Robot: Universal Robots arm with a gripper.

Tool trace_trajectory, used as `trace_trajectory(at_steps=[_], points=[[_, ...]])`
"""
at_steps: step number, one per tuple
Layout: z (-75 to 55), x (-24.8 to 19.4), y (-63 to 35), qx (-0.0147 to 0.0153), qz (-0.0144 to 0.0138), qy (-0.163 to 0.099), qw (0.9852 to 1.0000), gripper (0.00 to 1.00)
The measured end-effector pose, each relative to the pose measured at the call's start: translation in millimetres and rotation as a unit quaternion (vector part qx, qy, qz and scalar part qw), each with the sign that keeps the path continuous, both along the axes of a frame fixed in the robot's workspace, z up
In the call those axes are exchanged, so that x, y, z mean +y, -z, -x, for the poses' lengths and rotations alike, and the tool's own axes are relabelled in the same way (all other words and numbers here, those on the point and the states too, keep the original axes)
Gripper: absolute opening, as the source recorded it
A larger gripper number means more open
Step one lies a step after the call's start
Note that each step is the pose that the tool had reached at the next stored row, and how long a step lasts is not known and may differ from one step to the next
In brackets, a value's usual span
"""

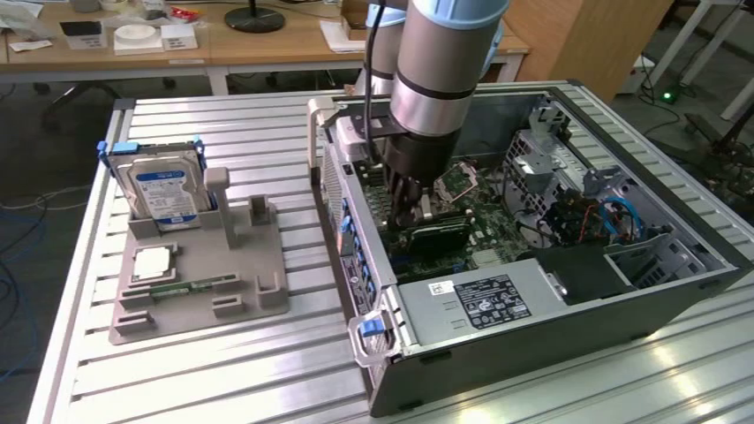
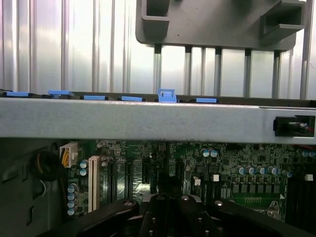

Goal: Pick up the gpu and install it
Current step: 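Press down on the gpu until it lock into place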

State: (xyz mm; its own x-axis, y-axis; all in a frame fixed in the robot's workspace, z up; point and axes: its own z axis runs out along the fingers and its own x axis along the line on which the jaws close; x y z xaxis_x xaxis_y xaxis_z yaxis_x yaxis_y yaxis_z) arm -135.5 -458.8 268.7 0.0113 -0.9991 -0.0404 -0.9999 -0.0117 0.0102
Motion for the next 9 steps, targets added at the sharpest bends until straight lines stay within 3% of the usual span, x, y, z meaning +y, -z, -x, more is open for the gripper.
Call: trace_trajectory(at_steps=[9], points=[[0.0,0.0,4.7,0.0001,0.0004,0.0,1.0,0.11]])
